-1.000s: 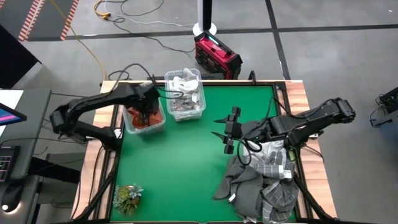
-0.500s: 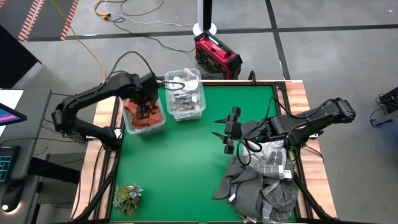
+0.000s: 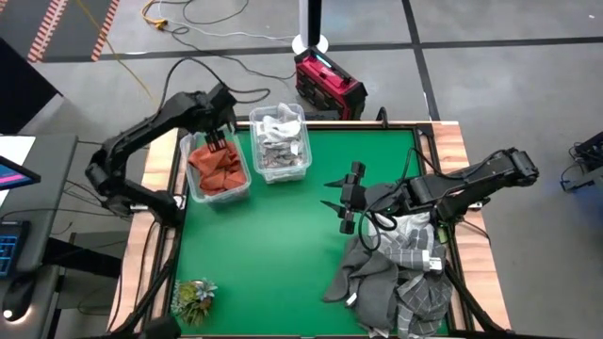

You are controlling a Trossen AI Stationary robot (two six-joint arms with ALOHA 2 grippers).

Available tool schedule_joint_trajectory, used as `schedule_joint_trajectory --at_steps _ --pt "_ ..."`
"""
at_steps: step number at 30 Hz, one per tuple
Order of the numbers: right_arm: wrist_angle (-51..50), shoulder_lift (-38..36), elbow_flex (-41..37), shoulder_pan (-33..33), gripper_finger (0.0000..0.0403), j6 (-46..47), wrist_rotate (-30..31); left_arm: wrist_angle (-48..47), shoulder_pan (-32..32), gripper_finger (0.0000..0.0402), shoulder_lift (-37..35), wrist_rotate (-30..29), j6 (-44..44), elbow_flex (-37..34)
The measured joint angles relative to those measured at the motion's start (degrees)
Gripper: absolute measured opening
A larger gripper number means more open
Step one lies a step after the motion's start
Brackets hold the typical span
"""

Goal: Sort towels by color in basket
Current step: Adjust the left transparent bin

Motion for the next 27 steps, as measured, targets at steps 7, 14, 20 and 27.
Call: schedule_joint_trajectory --at_steps 7,14,20,27 --pt "-0.1 0.0 0.0 0.1 0.0234 -1.1 0.0 0.6 6.0 0.0235 5.3 5.7 7.7 0.0" --pt "-1.0 0.0 0.0 0.1 0.0234 -1.2 0.0 0.2 8.4 0.0206 9.7 7.8 11.3 0.0" --pt "-0.9 0.0 0.0 0.1 0.0234 -1.2 0.0 -1.9 8.0 0.0085 10.7 8.6 13.2 0.0" --pt "-0.9 0.0 0.0 0.1 0.0234 -1.2 0.0 -2.3 7.9 0.0033 10.5 10.0 13.9 0.2"
